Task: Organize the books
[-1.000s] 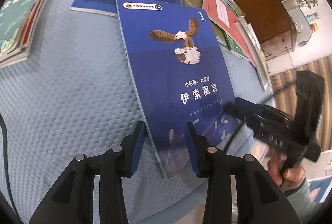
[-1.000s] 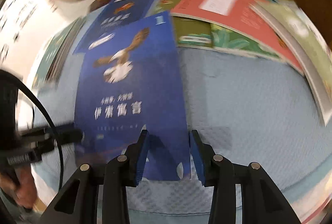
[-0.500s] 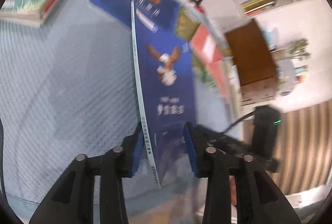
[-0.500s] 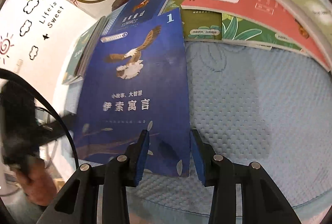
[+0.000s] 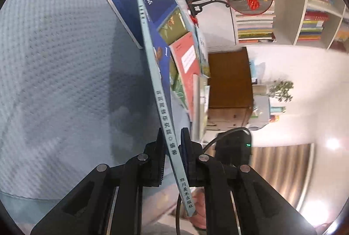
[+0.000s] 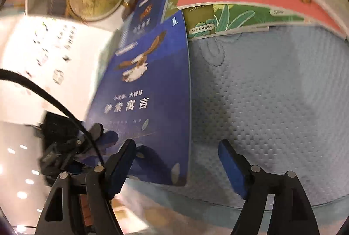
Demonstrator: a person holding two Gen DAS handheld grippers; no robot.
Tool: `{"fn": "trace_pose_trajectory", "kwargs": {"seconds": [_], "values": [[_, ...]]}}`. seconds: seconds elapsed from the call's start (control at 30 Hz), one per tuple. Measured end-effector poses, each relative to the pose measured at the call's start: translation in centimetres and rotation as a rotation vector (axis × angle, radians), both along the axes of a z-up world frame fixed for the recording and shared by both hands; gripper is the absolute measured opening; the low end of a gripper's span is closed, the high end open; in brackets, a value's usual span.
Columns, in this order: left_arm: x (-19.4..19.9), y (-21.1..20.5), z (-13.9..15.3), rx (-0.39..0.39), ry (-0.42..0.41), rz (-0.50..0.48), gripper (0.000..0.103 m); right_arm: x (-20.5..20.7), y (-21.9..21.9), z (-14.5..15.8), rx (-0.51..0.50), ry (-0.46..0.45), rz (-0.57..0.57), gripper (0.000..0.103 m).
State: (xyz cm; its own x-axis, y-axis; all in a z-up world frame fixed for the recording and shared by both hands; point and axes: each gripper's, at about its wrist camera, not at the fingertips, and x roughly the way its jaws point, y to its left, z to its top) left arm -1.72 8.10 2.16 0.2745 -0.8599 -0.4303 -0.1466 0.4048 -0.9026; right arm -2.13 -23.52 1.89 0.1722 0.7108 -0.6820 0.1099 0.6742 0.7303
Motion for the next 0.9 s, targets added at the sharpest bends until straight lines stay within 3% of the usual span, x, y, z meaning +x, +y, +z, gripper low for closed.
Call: {"fn": "trace_pose_trajectory", "kwargs": {"seconds": [0.13,0.2,0.23,0.3,0.37,0.5,0.57,0.63,0.9], "values": [[-0.4,0.1,-0.7,-0.059,0.037,0.03,0.01,1.0,0.2,-1.2,0.147,0.033,-0.023,0.073],[-0.9,0.2,-0.9,-0.044,0.051,0.034,0.01,1.4,1.0,-1.5,0.188,0.032,-0.023,0.046],[-0.9,0.3,-0.8,-0.015,0.047,0.036,0.009,1.3,1.3,-1.3,0.175,0.031,-0.023,0.045],[-1.4,1.0,-0.4,0.078,0.037,0.027,0.009,1.2,2.0,-0.7,0.13,-0.01,-0.008,0.03],[-1.7,1.1,0.3,0.192,0.005,-0.003,0.01,0.9,2.3,0.2,0.079,-0.04,0.028,0.027],[-2.2,-0.4,2.4,0.421,-0.101,-0.095,0.01,0.0,5.4,2.8,-0.147,-0.166,0.156,0.025],[-2.4,-0.7,3.4,0.486,-0.151,-0.127,0.01,-0.7,7.1,4.1,-0.251,-0.231,0.208,0.025],[-2.4,-0.2,4.3,0.499,-0.187,-0.136,0.011,-1.2,8.2,5.3,-0.291,-0.277,0.228,0.025],[-2.0,3.5,6.4,0.427,-0.218,-0.145,0.012,-2.0,10.9,9.0,-0.364,-0.371,0.26,0.025]]}}
